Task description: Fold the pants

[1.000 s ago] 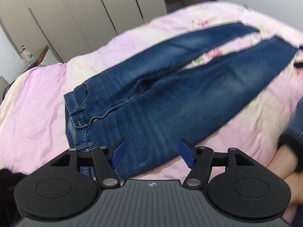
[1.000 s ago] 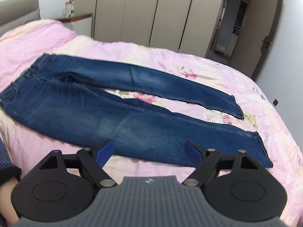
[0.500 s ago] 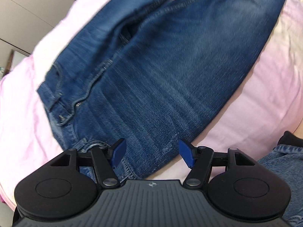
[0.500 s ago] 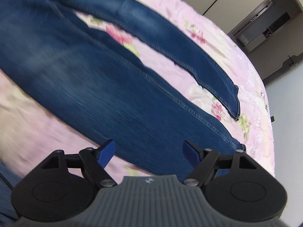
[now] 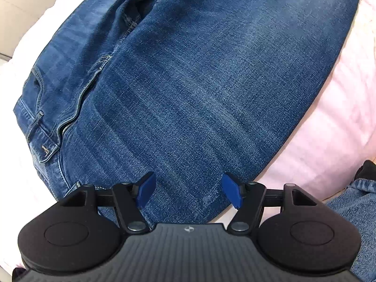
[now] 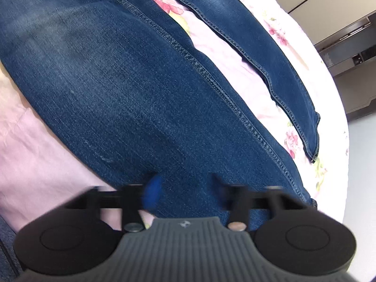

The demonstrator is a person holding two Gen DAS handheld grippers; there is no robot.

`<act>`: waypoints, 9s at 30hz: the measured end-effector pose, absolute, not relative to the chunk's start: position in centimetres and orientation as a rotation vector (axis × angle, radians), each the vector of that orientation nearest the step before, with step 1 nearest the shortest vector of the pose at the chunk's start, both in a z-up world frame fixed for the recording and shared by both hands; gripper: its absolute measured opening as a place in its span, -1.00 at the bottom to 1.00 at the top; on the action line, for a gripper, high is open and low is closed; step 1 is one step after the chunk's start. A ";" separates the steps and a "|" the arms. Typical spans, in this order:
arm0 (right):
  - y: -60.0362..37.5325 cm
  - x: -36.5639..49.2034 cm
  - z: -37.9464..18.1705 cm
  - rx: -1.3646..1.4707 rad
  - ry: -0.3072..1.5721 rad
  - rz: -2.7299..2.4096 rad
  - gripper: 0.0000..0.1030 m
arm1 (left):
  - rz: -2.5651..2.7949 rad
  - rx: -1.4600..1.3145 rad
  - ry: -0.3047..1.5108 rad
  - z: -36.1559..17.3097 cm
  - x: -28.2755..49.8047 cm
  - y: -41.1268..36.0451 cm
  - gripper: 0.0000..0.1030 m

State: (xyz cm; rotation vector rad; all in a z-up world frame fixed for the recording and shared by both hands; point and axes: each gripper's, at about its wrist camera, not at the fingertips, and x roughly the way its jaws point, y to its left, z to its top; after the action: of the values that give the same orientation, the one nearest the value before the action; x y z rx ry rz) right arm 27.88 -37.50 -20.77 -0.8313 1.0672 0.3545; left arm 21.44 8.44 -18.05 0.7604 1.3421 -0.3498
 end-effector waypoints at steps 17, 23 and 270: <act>-40.2 30.2 -16.8 -0.754 1.005 0.222 -1.00 | -0.451 1.012 1.446 -19.5 20.4 10.2 0.63; -42.5 27.9 -16.2 -0.756 1.025 0.186 -0.82 | -0.365 1.081 1.384 -20.4 20.0 8.7 0.00; -41.1 40.9 -21.6 0.068 0.927 0.148 -0.19 | 0.120 0.061 0.795 -16.9 33.4 5.1 -0.48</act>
State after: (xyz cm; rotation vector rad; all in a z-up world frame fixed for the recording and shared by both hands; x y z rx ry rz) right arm 40.86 -41.13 -21.65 0.0684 0.9270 0.1476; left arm 33.45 5.10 -16.94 0.0609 0.7953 0.1197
